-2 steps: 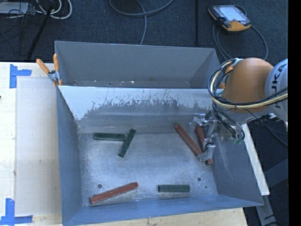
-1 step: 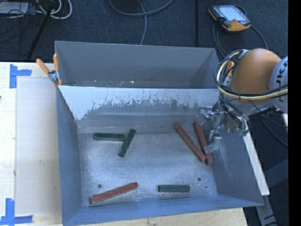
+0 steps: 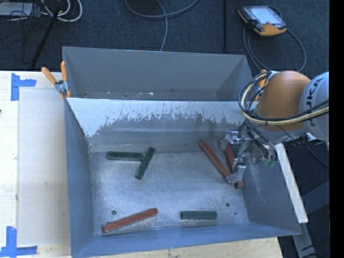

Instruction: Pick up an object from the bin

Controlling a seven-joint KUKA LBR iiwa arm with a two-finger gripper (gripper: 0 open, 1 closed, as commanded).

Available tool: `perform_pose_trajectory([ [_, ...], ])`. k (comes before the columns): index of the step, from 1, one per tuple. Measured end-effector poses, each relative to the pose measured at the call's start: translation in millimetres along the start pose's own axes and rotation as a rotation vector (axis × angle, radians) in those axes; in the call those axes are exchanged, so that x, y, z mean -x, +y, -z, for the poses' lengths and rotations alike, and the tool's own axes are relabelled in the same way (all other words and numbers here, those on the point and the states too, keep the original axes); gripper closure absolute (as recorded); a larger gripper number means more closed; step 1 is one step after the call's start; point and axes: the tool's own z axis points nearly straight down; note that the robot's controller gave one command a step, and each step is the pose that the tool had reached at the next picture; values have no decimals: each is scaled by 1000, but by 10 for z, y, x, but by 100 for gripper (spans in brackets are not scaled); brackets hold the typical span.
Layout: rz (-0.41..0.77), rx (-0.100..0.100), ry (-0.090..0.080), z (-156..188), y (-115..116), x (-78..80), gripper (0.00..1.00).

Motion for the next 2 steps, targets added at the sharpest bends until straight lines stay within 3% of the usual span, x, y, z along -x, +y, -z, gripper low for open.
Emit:
perform_pose_trajectory([
  [1, 65, 3, 20, -31, 227, -197, 0],
  [2, 210, 2, 2, 253, 59, -9, 0],
])
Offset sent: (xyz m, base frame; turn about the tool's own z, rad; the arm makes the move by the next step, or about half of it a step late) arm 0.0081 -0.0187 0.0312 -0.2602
